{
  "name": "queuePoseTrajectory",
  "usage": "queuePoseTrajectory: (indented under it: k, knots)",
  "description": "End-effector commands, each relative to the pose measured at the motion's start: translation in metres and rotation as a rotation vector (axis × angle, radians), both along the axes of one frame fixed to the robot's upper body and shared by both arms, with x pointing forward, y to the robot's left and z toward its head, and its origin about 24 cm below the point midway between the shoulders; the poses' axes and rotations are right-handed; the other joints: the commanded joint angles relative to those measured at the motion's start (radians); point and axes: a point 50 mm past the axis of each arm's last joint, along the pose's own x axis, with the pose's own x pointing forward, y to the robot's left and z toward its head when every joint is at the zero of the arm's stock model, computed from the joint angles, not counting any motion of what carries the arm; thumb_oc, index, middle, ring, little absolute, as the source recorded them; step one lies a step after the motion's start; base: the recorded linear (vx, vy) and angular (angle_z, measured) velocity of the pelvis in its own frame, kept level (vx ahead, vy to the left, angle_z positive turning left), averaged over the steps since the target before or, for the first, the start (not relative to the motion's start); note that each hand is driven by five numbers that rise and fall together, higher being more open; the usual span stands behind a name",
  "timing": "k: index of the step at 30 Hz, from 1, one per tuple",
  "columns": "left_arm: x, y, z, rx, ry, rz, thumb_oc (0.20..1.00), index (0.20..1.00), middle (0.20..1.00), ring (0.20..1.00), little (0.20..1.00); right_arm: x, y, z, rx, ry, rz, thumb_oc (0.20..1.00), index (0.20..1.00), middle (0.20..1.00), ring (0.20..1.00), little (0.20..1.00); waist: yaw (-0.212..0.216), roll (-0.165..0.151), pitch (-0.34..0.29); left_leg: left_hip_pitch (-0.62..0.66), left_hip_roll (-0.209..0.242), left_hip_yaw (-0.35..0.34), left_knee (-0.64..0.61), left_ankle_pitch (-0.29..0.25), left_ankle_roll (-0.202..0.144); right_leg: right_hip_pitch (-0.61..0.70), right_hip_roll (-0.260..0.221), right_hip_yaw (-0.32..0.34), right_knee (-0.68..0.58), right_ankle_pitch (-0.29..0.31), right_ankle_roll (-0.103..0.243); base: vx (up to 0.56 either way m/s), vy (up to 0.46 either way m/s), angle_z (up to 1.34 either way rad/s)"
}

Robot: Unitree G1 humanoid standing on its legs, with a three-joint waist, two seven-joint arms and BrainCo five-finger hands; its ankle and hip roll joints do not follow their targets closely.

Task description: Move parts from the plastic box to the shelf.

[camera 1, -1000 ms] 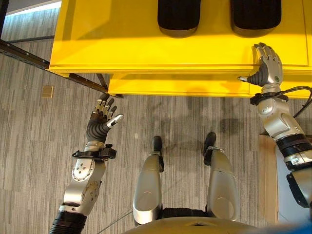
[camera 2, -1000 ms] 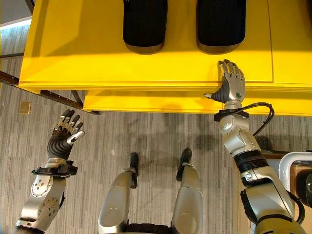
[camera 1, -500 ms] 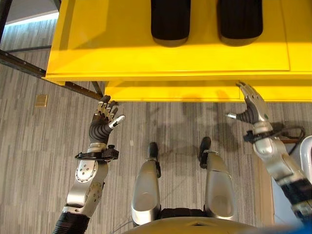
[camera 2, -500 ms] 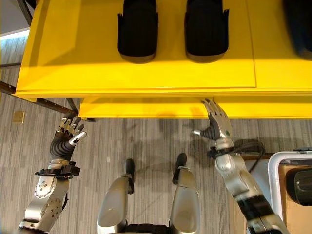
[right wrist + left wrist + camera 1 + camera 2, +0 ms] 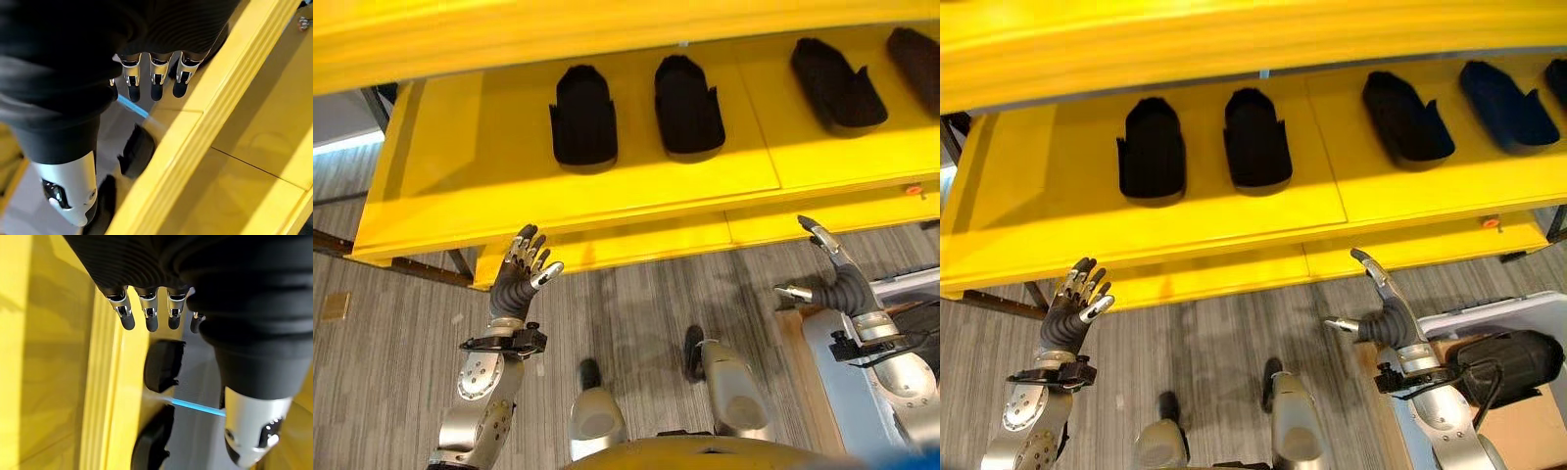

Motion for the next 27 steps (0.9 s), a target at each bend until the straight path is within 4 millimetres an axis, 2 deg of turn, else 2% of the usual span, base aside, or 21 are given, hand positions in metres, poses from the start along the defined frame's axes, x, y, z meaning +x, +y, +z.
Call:
queuePoseTrajectory:
  k: [1, 4, 5, 6, 7, 8, 9, 10, 11, 12, 14, 16, 19, 24, 27]
  knots:
    - [-0.002, 0.003, -0.004, 0.044, -0.01, -0.007, 1.0, 1.0, 1.0, 1.0, 1.0, 0.0, -0.005, 0.022, 0.091, -0.124, 0.005, 1.0, 1.0, 1.0, 1.0, 1.0, -0.003, -0.027, -0.013, -0.088, 0.032, 0.0, -0.016, 0.283, -0.009, 0.111, 0.013, 0.006, -0.102, -0.026, 0.035, -0.01, -0.12, 0.05]
    - [-0.001, 0.003, -0.008, 0.035, 0.001, 0.003, 1.0, 1.0, 1.0, 1.0, 1.0, -0.001, -0.008, 0.019, 0.089, -0.112, -0.011, 1.0, 1.0, 1.0, 1.0, 1.0, -0.003, -0.037, -0.019, -0.1, 0.02, 0.029, 0.005, 0.281, -0.003, 0.144, 0.016, -0.01, -0.168, -0.007, 0.026, -0.01, -0.151, 0.27]
    - [-0.002, 0.002, -0.01, 0.034, 0.008, 0.005, 1.0, 1.0, 1.0, 1.0, 1.0, -0.001, -0.008, 0.015, 0.1, -0.09, -0.007, 1.0, 1.0, 1.0, 1.0, 1.0, 0.004, -0.043, -0.026, -0.103, -0.009, 0.028, 0.015, 0.248, 0.006, 0.161, 0.019, -0.01, -0.208, 0.009, 0.029, 0.06, -0.11, 0.41]
    - [-0.002, 0.001, -0.01, 0.037, 0.005, -0.001, 1.0, 1.0, 1.0, 1.0, 1.0, 0.001, -0.006, 0.014, 0.098, -0.077, 0.011, 1.0, 1.0, 1.0, 1.0, 1.0, 0.025, -0.057, -0.035, -0.123, -0.119, -0.02, 0.036, 0.146, 0.039, 0.192, 0.023, 0.001, -0.284, 0.044, 0.039, 0.13, -0.135, 0.31]
    - [-0.002, 0.0, -0.008, 0.051, -0.007, -0.006, 1.0, 1.0, 1.0, 1.0, 1.0, 0.004, -0.002, 0.016, 0.095, -0.084, 0.039, 1.0, 1.0, 1.0, 1.0, 1.0, 0.049, -0.068, -0.044, -0.133, -0.236, -0.099, 0.061, 0.066, 0.061, 0.222, 0.034, 0.029, -0.345, 0.081, 0.053, 0.15, -0.095, -0.05]
    - [-0.001, -0.001, -0.007, 0.054, -0.013, -0.013, 1.0, 1.0, 1.0, 1.0, 1.0, 0.005, 0.0, 0.016, 0.111, -0.083, 0.051, 1.0, 1.0, 1.0, 1.0, 1.0, 0.06, -0.069, -0.051, -0.138, -0.29, -0.138, 0.066, 0.041, 0.075, 0.229, 0.041, 0.042, -0.367, 0.096, 0.056, 0.21, -0.039, -0.79]
    - [0.0, -0.002, -0.006, 0.048, -0.024, -0.016, 1.0, 1.0, 1.0, 1.0, 1.0, 0.012, 0.007, 0.014, 0.136, -0.077, 0.084, 1.0, 1.0, 1.0, 1.0, 1.0, 0.089, -0.066, -0.073, -0.136, -0.408, -0.245, 0.068, 0.002, 0.107, 0.242, 0.066, 0.082, -0.399, 0.12, 0.064, 0.18, -0.018, -1.41]
    - [0.0, -0.004, -0.005, 0.044, -0.037, -0.016, 1.0, 1.0, 1.0, 1.0, 1.0, 0.021, 0.016, 0.015, 0.163, -0.092, 0.115, 1.0, 1.0, 1.0, 1.0, 1.0, 0.117, -0.062, -0.091, -0.146, -0.494, -0.343, 0.068, 0.001, 0.129, 0.239, 0.091, 0.129, -0.422, 0.137, 0.067, 0.15, -0.009, -1.56]
    - [0.0, -0.004, -0.005, 0.044, -0.037, -0.015, 1.0, 1.0, 1.0, 1.0, 1.0, 0.021, 0.016, 0.015, 0.163, -0.092, 0.115, 1.0, 1.0, 1.0, 1.0, 1.0, 0.117, -0.062, -0.091, -0.146, -0.494, -0.343, 0.068, 0.001, 0.129, 0.239, 0.091, 0.129, -0.422, 0.137, 0.067, 0.07, 0.025, -1.38]
    - [-0.001, -0.005, -0.004, 0.04, -0.044, -0.027, 1.0, 1.0, 1.0, 1.0, 1.0, 0.026, 0.023, 0.017, 0.191, -0.101, 0.144, 1.0, 1.0, 1.0, 1.0, 1.0, 0.128, -0.058, -0.108, -0.134, -0.506, -0.375, 0.045, 0.006, 0.142, 0.242, 0.109, 0.165, -0.442, 0.148, 0.069, 0.05, 0.051, -1.19]
    - [0.0, -0.009, -0.005, 0.029, -0.041, -0.048, 1.0, 1.0, 1.0, 1.0, 1.0, 0.026, 0.028, 0.015, 0.226, -0.093, 0.155, 1.0, 1.0, 1.0, 1.0, 1.0, 0.125, -0.061, -0.132, -0.106, -0.499, -0.366, 0.013, 0.015, 0.156, 0.256, 0.111, 0.184, -0.473, 0.164, 0.069, 0.07, 0.092, -0.89]
    - [0.003, -0.01, -0.002, 0.029, -0.048, -0.064, 1.0, 1.0, 1.0, 1.0, 1.0, 0.025, 0.029, 0.012, 0.266, -0.081, 0.145, 1.0, 1.0, 1.0, 1.0, 1.0, 0.115, -0.062, -0.154, -0.089, -0.478, -0.335, -0.024, 0.021, 0.156, 0.273, 0.107, 0.18, -0.502, 0.173, 0.073, 0.06, 0.095, -0.53]
    - [0.0, -0.009, -0.004, 0.042, -0.03, -0.071, 1.0, 1.0, 1.0, 1.0, 1.0, 0.021, 0.032, 0.005, 0.304, -0.036, 0.163, 1.0, 1.0, 1.0, 1.0, 1.0, 0.115, -0.065, -0.174, -0.059, -0.476, -0.329, -0.062, 0.022, 0.171, 0.288, 0.109, 0.196, -0.517, 0.182, 0.077, 0.06, 0.082, -0.15]
    - [-0.002, -0.009, -0.009, 0.039, -0.002, -0.066, 1.0, 1.0, 1.0, 1.0, 1.0, 0.016, 0.032, 0.0, 0.302, 0.0, 0.162, 1.0, 1.0, 1.0, 1.0, 1.0, 0.106, -0.068, -0.19, -0.012, -0.461, -0.293, -0.088, 0.014, 0.184, 0.304, 0.109, 0.218, -0.495, 0.175, 0.08, 0.05, 0.061, -0.27]
    - [0.001, -0.013, -0.009, 0.045, 0.003, -0.092, 1.0, 1.0, 1.0, 1.0, 1.0, 0.014, 0.033, -0.002, 0.297, 0.014, 0.166, 1.0, 1.0, 1.0, 1.0, 1.0, 0.087, -0.06, -0.183, 0.002, -0.458, -0.271, -0.084, 0.003, 0.198, 0.273, 0.111, 0.24, -0.417, 0.163, 0.086, -0.03, 0.098, -0.31]
